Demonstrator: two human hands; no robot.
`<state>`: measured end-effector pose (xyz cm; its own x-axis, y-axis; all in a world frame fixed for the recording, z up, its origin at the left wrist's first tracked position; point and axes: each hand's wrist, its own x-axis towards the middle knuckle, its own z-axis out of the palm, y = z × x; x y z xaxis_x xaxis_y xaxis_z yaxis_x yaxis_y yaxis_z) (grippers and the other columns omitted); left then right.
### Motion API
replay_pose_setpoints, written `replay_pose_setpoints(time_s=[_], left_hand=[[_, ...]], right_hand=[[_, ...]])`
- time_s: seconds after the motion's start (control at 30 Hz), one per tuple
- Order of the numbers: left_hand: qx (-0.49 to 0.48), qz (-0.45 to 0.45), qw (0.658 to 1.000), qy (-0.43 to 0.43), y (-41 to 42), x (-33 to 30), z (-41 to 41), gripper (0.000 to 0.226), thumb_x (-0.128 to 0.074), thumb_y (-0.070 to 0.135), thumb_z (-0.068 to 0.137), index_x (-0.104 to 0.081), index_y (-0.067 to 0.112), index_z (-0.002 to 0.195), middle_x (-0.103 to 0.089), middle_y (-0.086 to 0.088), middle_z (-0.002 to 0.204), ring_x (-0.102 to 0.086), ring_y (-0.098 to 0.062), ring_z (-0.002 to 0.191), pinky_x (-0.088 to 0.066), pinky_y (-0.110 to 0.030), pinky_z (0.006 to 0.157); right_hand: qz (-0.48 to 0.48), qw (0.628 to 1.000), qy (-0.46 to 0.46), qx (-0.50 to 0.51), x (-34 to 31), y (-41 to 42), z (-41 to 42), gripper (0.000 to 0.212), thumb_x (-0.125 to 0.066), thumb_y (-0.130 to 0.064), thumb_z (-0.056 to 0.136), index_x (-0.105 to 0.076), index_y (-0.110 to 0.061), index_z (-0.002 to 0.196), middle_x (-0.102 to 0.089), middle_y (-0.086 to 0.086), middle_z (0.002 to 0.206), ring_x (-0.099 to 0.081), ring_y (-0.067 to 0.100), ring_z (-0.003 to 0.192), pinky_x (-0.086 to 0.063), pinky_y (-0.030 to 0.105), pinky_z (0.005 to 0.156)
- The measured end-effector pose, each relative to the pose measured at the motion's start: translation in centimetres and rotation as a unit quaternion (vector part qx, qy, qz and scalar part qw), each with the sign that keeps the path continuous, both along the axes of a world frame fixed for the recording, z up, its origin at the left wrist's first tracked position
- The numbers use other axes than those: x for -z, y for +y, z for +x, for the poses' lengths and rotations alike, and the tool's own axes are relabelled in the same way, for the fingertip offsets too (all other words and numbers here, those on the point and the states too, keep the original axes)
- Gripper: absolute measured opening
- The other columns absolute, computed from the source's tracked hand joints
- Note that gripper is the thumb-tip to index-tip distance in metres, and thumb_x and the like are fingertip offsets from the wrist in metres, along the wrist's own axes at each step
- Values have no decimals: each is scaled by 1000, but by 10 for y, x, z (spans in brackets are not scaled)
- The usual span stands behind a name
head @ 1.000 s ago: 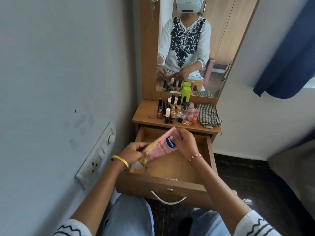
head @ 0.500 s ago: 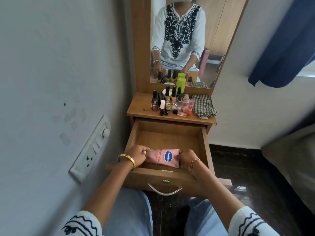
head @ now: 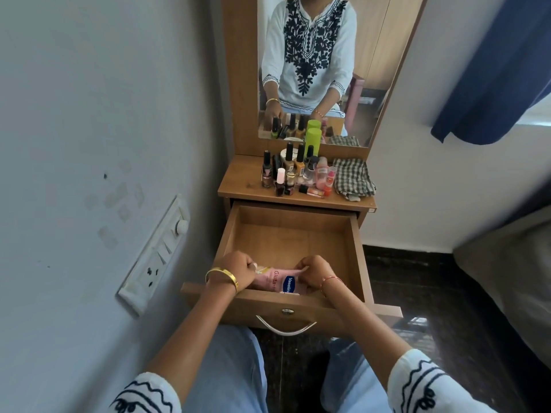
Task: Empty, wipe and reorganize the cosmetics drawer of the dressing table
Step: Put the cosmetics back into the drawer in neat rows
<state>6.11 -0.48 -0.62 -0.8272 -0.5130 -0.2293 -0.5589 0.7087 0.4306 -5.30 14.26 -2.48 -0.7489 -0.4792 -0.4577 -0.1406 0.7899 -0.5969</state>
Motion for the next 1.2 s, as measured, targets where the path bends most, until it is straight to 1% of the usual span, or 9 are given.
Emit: replay_pose_setpoints(time_s=[0.07,0.13,0.17,0.23,0.37,0.7,0.93,1.07,1.2], left_hand=[[-3,-17,1000,1,2,2,1,22,-48,25,91,-67,13,91,-68,-8,101,-61,-24,89,-48,-30,76],[-12,-27,1000,5,4,3,3,26,-47,25,91,-65,15,107,-66,-5,112,-60,-24,100,-49,-32,86],[-14,-28,1000,2,4,4,3,26,-47,25,91,-65,15,107,-66,-5,113,-60,-24,100,-49,-32,86],[-15,-35,999,-5,3,6,3,27,-46,27,92,-68,12,96,-68,-8,103,-61,-24,91,-48,-31,77],[-25,-39,999,-10,3,7,3,32,-46,29,93,-67,8,84,-68,-10,88,-54,-20,73,-43,-30,67],[-3,-45,997,-55,5,3,4,38,-43,37,93,-65,9,80,-55,-3,68,-54,-20,69,-41,-30,63],[-4,-36,999,-37,6,4,5,35,-43,34,93,-67,10,84,-62,-5,78,-61,-22,78,-51,-33,72],[-19,-17,999,22,8,4,7,28,-44,28,94,-68,12,94,-69,-8,94,-62,-21,86,-55,-33,78],[-23,17,996,88,9,1,9,28,-46,23,94,-65,13,112,-68,-6,112,-62,-22,101,-52,-32,87]], right_hand=[[17,999,22,-35,0,-1,1,24,-57,-12,90,-65,-6,112,-64,12,117,-64,25,100,-56,30,81],[18,996,63,-54,1,-2,2,26,-56,-15,91,-64,-9,114,-62,10,122,-60,23,108,-52,26,86],[12,995,83,-58,1,-2,2,26,-56,-15,91,-64,-11,115,-60,8,125,-59,21,111,-50,24,85],[6,992,105,-72,0,-3,3,25,-54,-14,91,-64,-13,115,-59,6,125,-58,20,111,-49,21,81],[15,988,107,-109,0,-3,4,24,-51,-12,93,-67,-13,111,-64,5,119,-62,17,105,-53,24,82],[45,983,120,-135,1,-3,5,30,-53,-12,92,-62,-12,121,-62,5,124,-60,18,111,-52,29,91],[21,989,110,-97,3,-2,4,33,-55,-10,91,-59,-9,123,-60,6,127,-58,20,114,-50,27,92],[15,989,103,-102,3,0,4,32,-54,-8,91,-60,-9,122,-60,7,127,-57,20,115,-48,28,95],[-10,989,111,-96,-1,-1,6,31,-53,-8,91,-61,-8,121,-60,7,127,-57,20,116,-47,27,96]])
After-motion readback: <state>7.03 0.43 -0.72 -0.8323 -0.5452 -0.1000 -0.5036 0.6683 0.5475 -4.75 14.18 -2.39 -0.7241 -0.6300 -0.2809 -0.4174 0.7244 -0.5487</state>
